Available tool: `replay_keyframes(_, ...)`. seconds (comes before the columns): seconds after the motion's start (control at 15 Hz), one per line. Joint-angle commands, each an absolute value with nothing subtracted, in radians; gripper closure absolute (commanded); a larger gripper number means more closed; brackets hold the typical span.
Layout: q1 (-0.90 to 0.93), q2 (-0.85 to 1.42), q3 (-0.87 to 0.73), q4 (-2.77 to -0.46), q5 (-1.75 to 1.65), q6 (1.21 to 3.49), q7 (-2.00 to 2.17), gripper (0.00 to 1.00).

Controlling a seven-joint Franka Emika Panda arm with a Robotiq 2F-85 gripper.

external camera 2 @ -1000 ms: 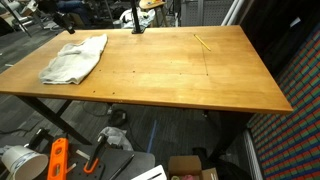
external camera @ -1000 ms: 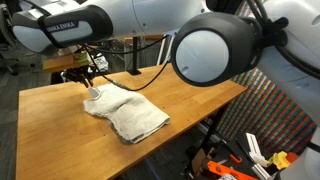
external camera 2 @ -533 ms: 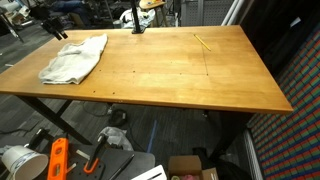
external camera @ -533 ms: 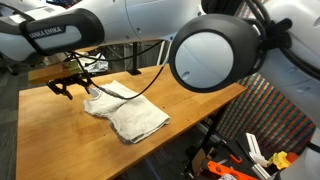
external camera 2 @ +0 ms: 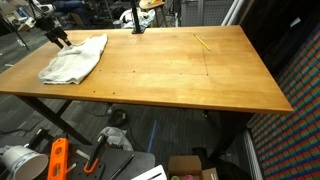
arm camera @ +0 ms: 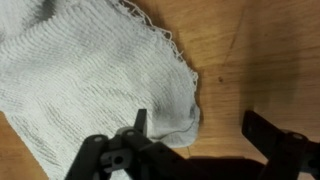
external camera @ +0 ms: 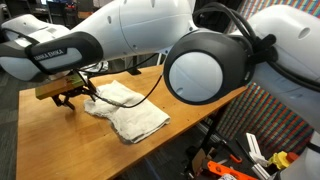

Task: Fold the cloth in half

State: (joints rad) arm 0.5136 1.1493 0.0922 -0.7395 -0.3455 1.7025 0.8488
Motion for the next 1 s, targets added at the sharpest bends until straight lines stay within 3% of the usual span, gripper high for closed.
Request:
replay_keyframes(0.0, 0.508, 1.169, 0.08, -0.699, -0.351, 1.69, 0.847, 0.32)
replay_keyframes(0.53, 0.486, 1.158, 0.085, -0.712, -0.343, 1.684, 0.832, 0.96)
replay_keyframes(0.67, 0.482, 1.155, 0.086, -0.713, -0.342, 1.685, 0.831, 1.0)
replay_keyframes(0.93, 0.466, 1.145, 0.09, -0.713, -0.337, 1.679, 0.827, 0.97)
